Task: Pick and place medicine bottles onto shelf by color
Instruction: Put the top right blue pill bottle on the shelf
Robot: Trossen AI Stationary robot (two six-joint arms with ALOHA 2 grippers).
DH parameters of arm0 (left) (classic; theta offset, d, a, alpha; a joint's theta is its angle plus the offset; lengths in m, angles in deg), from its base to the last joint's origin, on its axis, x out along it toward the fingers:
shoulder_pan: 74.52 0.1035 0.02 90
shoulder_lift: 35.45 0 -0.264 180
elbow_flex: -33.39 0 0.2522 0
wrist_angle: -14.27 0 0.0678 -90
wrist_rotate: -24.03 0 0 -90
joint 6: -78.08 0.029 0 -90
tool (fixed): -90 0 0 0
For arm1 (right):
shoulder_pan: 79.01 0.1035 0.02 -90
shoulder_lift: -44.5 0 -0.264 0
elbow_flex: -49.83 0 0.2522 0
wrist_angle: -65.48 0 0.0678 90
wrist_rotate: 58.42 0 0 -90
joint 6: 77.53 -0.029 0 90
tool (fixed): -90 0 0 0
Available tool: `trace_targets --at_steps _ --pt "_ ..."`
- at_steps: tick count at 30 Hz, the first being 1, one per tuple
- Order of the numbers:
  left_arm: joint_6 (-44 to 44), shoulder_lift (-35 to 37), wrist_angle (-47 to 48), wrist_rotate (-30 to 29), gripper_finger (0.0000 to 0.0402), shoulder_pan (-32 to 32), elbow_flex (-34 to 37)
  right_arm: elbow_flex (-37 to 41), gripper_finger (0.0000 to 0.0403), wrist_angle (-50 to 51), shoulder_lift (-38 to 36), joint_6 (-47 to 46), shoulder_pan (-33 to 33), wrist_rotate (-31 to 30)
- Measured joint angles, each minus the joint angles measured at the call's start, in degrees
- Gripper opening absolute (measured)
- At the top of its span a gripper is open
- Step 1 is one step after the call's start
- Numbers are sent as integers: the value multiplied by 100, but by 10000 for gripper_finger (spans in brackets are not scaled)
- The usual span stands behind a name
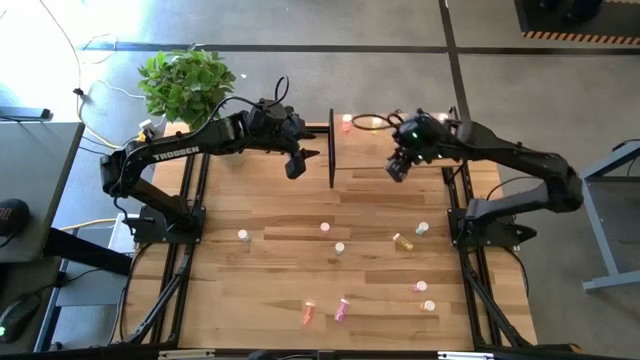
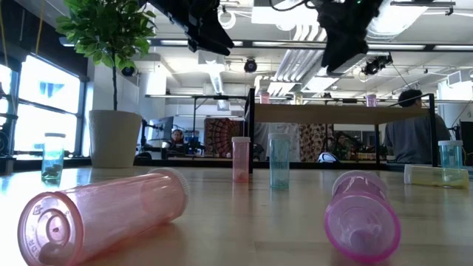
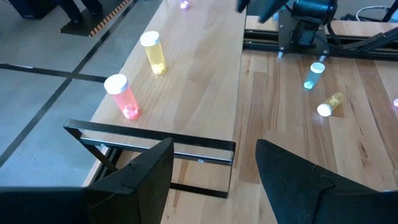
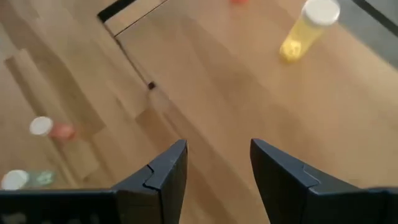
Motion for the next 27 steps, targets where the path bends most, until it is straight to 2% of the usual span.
trace_targets --at_steps 6,12,21,27 --pt "-186 0 -2 -2 216 0 0 494 167 66 -752 -746 382 -48" --pt "-645 0 -4 -2 216 -39 0 544 167 608 -1142 -1281 734 -48" --pt "-1025 0 -11 -4 216 -335 0 546 167 1865 -1296 -2079 1370 -44" --pt "-1064 0 -26 -52 216 -574 0 546 168 2390 -1296 -2225 1703 -251"
